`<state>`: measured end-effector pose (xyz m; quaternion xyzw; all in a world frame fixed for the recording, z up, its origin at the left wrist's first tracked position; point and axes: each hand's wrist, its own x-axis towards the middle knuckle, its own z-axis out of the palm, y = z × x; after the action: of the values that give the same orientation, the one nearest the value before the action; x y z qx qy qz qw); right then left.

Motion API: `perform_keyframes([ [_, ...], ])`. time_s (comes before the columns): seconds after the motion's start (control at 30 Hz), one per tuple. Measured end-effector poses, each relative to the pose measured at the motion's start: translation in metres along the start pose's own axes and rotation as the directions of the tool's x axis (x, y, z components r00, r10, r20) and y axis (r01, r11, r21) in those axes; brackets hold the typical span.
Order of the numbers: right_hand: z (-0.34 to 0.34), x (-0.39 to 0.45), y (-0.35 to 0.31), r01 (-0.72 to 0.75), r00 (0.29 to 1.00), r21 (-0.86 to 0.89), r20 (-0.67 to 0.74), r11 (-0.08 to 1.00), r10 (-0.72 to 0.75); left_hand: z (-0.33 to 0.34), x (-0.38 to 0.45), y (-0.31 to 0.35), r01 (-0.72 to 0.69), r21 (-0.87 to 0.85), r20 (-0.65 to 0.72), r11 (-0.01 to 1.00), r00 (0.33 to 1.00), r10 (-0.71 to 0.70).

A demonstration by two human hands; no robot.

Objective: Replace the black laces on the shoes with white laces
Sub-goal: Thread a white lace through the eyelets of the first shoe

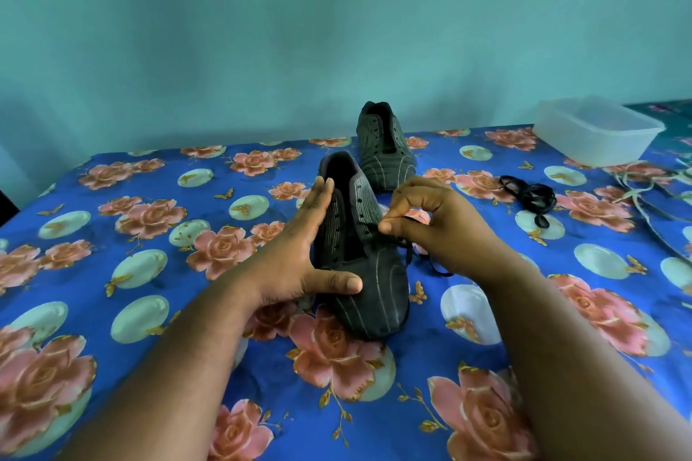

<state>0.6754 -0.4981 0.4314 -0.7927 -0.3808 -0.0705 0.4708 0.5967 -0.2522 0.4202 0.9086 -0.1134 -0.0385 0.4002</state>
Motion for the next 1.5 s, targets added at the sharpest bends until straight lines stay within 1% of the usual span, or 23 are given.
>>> perform_keyframes([
  [0.1,-0.005,0.001,0.0,-0.094,0.968,0.005,-0.233,0.996,0.093,0.0,0.0,0.0,-0.002,0.002,-0.003,1.0,1.0,0.002],
  [0.2,-0.016,0.003,0.004,-0.24,0.825,0.063,-0.512,0.969,0.238,0.0,0.0,0.0,-0.009,0.006,-0.005,1.0,1.0,0.009],
  [0.27,-0.022,0.002,0.011,-0.292,0.765,0.053,-0.587,0.955,0.267,0.001,0.0,0.001,-0.01,0.002,-0.005,1.0,1.0,0.01],
  [0.3,-0.022,0.002,0.014,-0.297,0.766,0.039,-0.587,0.954,0.263,0.0,0.0,0.001,-0.008,-0.002,-0.005,1.0,1.0,0.008],
  [0.33,-0.02,0.002,0.015,-0.294,0.785,0.022,-0.565,0.955,0.255,0.0,-0.001,0.001,-0.007,-0.005,-0.005,1.0,1.0,0.007],
  [0.4,-0.015,0.002,0.015,-0.249,0.856,-0.035,-0.476,0.968,0.202,0.001,0.0,0.002,-0.005,-0.006,-0.004,1.0,1.0,0.005],
  [0.5,-0.007,0.001,0.014,-0.116,0.977,-0.088,-0.187,0.989,0.098,0.0,-0.001,0.002,0.002,-0.011,-0.003,1.0,1.0,-0.002],
  [0.57,-0.001,0.0,0.015,-0.043,0.999,-0.096,0.019,0.994,0.045,0.0,-0.001,0.003,0.006,-0.01,-0.001,1.0,1.0,-0.006],
  [0.6,0.001,0.0,0.016,-0.024,0.996,-0.093,0.081,0.995,0.031,0.0,-0.001,0.003,0.005,-0.009,-0.002,1.0,1.0,-0.005],
  [0.67,0.002,0.0,0.018,-0.007,0.995,-0.073,0.103,0.997,0.015,0.0,-0.001,0.003,0.001,-0.009,-0.001,1.0,1.0,-0.001],
  [0.8,-0.002,0.001,0.012,-0.006,0.998,-0.019,0.064,1.0,0.007,0.0,-0.001,0.003,0.001,-0.009,-0.004,1.0,1.0,-0.001],
  [0.83,-0.003,0.001,0.009,-0.025,0.999,0.027,0.028,0.999,0.025,0.0,-0.001,0.002,0.002,-0.006,-0.005,1.0,1.0,-0.002],
  [0.9,-0.006,0.002,0.003,-0.109,0.986,0.144,-0.112,0.984,0.126,0.0,-0.001,0.003,0.003,0.005,-0.006,1.0,1.0,-0.003],
  [0.93,-0.009,0.002,0.001,-0.162,0.958,0.181,-0.207,0.97,0.199,0.0,-0.002,0.003,0.002,0.008,-0.008,1.0,1.0,-0.002],
  [1.0,-0.015,0.002,0.005,-0.248,0.861,0.213,-0.399,0.945,0.315,0.0,-0.002,0.004,0.002,0.011,-0.011,1.0,1.0,-0.002],
  [1.1,-0.025,0.002,0.018,-0.334,0.709,0.216,-0.584,0.918,0.395,0.0,-0.002,0.004,-0.001,0.014,-0.009,1.0,1.0,0.001],
  [1.13,-0.027,0.002,0.022,-0.343,0.691,0.2,-0.608,0.918,0.391,0.0,-0.002,0.004,0.0,0.015,-0.008,1.0,1.0,0.0],
  [1.17,-0.027,0.002,0.025,-0.351,0.697,0.169,-0.609,0.921,0.378,0.0,-0.002,0.004,0.0,0.014,-0.007,1.0,1.0,0.001],
  [1.23,-0.021,0.002,0.027,-0.373,0.766,0.064,-0.542,0.925,0.346,0.0,-0.002,0.004,-0.002,0.01,-0.007,1.0,1.0,0.002],
  [1.3,-0.013,0.002,0.025,-0.356,0.857,-0.026,-0.407,0.934,0.316,0.0,-0.002,0.004,-0.001,0.001,-0.008,1.0,1.0,0.001],
  [1.4,-0.004,0.001,0.018,-0.176,0.979,-0.026,-0.104,0.984,0.173,0.0,-0.001,0.003,-0.001,-0.003,-0.005,1.0,1.0,0.001],
  [1.47,0.001,0.0,0.017,-0.062,0.995,-0.043,0.075,0.997,0.065,0.0,-0.001,0.003,-0.003,0.002,-0.006,1.0,1.0,0.003],
  [1.5,0.001,0.0,0.015,-0.035,0.992,-0.028,0.122,0.999,0.038,0.0,-0.001,0.003,-0.004,0.004,-0.007,1.0,1.0,0.004],
])
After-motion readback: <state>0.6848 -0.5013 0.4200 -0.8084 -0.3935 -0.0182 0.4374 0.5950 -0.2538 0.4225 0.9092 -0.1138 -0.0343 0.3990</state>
